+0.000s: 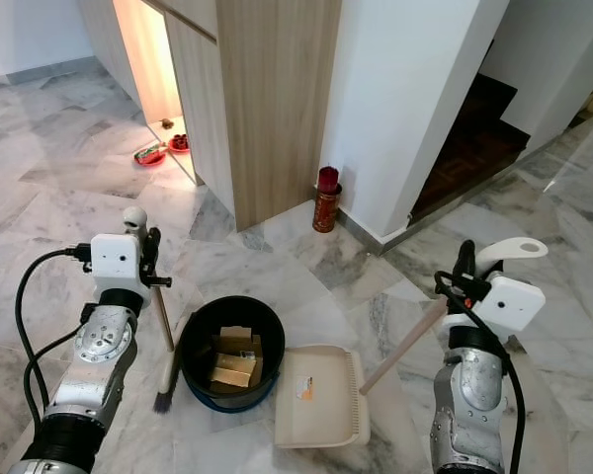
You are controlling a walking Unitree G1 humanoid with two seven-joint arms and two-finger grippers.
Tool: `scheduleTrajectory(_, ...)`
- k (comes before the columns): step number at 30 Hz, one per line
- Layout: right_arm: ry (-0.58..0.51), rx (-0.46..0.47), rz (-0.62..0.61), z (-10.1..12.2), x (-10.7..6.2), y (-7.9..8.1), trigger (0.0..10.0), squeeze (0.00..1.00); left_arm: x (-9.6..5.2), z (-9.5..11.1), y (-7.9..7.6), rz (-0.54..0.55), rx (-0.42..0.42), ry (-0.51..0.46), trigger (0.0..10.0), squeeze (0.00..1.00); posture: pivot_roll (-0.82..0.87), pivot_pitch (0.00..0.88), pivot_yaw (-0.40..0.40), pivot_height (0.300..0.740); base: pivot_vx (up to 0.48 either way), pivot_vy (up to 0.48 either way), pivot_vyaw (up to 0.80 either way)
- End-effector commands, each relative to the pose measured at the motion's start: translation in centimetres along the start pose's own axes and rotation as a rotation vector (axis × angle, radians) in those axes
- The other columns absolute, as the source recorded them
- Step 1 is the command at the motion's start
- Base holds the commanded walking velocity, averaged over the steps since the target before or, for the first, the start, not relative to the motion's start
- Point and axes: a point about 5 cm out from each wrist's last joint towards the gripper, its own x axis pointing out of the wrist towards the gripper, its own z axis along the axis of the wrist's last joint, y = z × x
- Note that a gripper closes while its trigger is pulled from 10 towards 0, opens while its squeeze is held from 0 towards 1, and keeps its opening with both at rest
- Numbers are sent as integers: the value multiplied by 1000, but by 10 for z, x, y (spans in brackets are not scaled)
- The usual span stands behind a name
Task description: Sweep floor
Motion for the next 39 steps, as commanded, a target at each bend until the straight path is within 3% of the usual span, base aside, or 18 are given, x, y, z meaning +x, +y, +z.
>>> scheduleTrajectory(1,-24,35,5,3,3,2,10000,0,1,11,-4,-10,-42,-63,10000,0,127,70,-70,740,0,0,0)
scheduleTrajectory(39,-31,29,23,5,3,3,10000,0,1,12,-9,-35,-42,-72,10000,0,110,36,-60,740,0,0,0)
